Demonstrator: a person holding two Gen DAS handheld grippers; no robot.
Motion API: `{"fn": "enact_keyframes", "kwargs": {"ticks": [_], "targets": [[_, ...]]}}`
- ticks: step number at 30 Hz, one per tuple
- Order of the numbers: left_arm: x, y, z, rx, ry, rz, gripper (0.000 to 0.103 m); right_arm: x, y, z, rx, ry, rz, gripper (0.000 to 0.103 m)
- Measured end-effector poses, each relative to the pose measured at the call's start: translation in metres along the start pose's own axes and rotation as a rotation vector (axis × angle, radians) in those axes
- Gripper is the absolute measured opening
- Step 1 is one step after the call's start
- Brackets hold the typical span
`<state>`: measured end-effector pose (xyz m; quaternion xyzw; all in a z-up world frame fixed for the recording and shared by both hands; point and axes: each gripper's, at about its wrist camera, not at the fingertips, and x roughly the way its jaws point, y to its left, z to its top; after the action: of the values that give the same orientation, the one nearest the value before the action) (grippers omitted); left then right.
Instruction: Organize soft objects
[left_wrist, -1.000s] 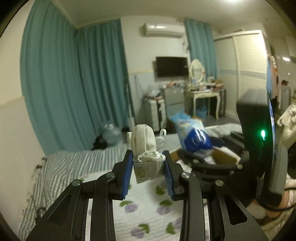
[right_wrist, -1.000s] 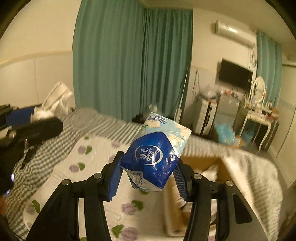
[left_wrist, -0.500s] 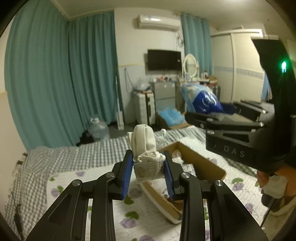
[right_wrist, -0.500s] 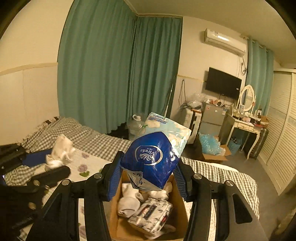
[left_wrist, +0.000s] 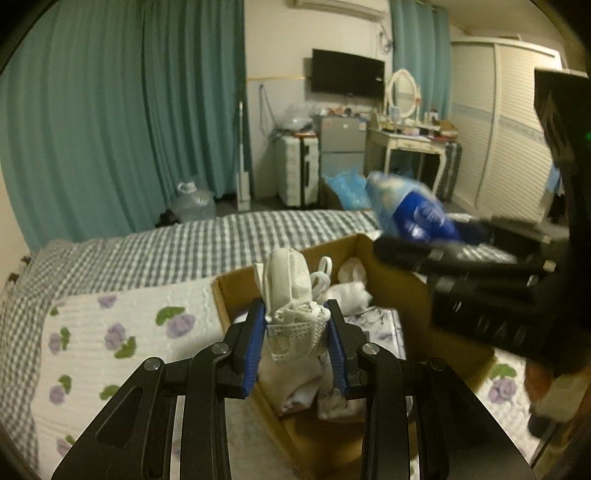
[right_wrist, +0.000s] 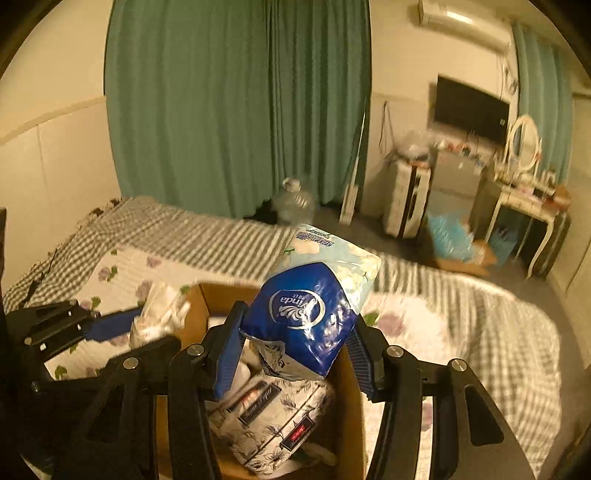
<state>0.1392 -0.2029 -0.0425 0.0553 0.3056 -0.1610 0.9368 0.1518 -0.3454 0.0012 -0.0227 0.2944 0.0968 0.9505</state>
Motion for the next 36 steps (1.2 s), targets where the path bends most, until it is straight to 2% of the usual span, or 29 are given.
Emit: {"fn": "enact_keyframes", "kwargs": {"ticks": [2, 5, 7, 11, 12, 13, 14, 16, 19, 22, 24, 28, 30, 32, 36], "targets": [[0.004, -0.006, -0.002, -0.003, -0.004, 0.000, 0.033, 0.016, -0.003, -0.009, 0.009, 0.030, 0.028, 0.053], [0.010, -0.013, -0.007, 0.007, -0.017, 0.055, 0.034, 0.032, -0.008, -0.019, 0.030, 0.061, 0.068, 0.056], [0.014, -0.011, -0.009, -0.016, -0.009, 0.055, 0.034, 0.038, -0.007, -0.025, 0.035, 0.075, 0.062, 0.056], [0.014, -0.008, -0.011, -0.048, 0.001, 0.051, 0.036, 0.042, -0.009, -0.028, 0.051, 0.079, 0.052, 0.063], [0.013, -0.008, -0.011, -0.046, 0.000, 0.055, 0.040, 0.042, -0.009, -0.027, 0.056, 0.079, 0.047, 0.066], [0.012, -0.007, -0.010, -0.045, -0.005, 0.056, 0.052, 0.041, -0.010, -0.026, 0.062, 0.076, 0.040, 0.076], [0.009, -0.007, -0.010, -0.048, -0.019, 0.062, 0.058, 0.040, -0.011, -0.025, 0.068, 0.071, 0.038, 0.084], [0.002, -0.007, -0.009, -0.047, -0.041, 0.064, 0.059, 0.035, -0.012, -0.021, 0.081, 0.059, 0.043, 0.086], [-0.010, -0.007, -0.004, -0.037, -0.064, 0.084, 0.059, 0.022, -0.013, -0.014, 0.090, 0.030, 0.029, 0.090], [-0.032, -0.003, 0.000, -0.026, -0.134, 0.163, 0.060, 0.006, -0.011, -0.007, 0.096, -0.008, 0.007, 0.093], [-0.049, 0.003, 0.003, -0.035, -0.161, 0.158, 0.060, -0.009, -0.009, 0.000, 0.110, -0.038, 0.013, 0.095], [-0.086, 0.010, 0.010, -0.036, -0.241, 0.174, 0.060, -0.049, 0.002, 0.013, 0.094, -0.125, -0.037, 0.097], [-0.108, 0.010, 0.010, -0.023, -0.289, 0.197, 0.063, -0.074, 0.010, 0.018, 0.084, -0.175, -0.050, 0.098], [-0.128, 0.011, 0.009, -0.026, -0.341, 0.210, 0.072, -0.095, 0.017, 0.022, 0.067, -0.212, -0.068, 0.101], [-0.161, 0.016, 0.004, -0.051, -0.406, 0.213, 0.074, -0.138, 0.028, 0.025, 0.061, -0.290, -0.069, 0.102]]}}
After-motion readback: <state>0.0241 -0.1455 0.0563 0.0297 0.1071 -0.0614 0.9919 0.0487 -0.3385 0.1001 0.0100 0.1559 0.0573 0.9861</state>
